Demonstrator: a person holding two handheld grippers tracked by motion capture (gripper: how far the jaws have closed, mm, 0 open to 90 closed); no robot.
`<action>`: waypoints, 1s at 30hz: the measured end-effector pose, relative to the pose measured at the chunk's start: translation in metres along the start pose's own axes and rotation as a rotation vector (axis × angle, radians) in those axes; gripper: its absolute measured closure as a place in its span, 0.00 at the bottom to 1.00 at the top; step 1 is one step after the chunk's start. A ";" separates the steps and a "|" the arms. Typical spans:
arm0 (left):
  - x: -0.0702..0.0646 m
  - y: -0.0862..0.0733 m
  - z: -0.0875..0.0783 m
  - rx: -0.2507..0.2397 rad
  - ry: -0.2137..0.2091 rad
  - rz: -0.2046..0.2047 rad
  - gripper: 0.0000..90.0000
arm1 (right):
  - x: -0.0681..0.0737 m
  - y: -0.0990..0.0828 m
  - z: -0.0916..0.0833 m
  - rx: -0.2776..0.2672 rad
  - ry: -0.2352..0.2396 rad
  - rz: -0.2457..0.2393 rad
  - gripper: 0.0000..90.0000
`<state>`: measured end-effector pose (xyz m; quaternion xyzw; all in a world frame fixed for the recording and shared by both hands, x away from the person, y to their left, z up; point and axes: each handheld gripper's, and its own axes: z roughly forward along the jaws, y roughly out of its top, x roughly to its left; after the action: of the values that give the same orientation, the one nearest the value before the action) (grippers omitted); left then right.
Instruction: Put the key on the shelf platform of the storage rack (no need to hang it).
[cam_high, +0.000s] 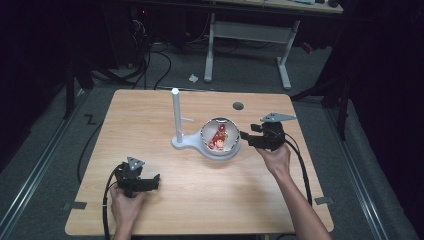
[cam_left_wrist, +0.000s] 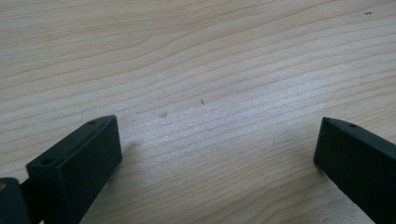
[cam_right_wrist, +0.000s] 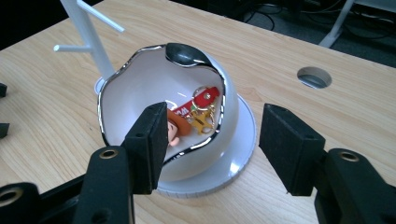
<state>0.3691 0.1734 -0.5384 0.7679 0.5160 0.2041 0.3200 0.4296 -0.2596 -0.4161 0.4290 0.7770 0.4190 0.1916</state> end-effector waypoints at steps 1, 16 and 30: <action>0.000 0.000 0.000 0.000 0.000 0.000 0.01 | -0.001 -0.001 -0.001 0.000 -0.003 0.000 0.47; 0.000 0.000 0.000 0.000 0.000 0.000 0.01 | -0.009 -0.011 -0.027 -0.023 -0.029 0.026 0.47; 0.000 0.000 0.000 0.000 0.000 0.000 0.01 | -0.008 -0.013 -0.045 -0.055 -0.031 0.023 0.46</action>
<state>0.3691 0.1734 -0.5384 0.7678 0.5160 0.2043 0.3200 0.3980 -0.2920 -0.4015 0.4387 0.7573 0.4356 0.2105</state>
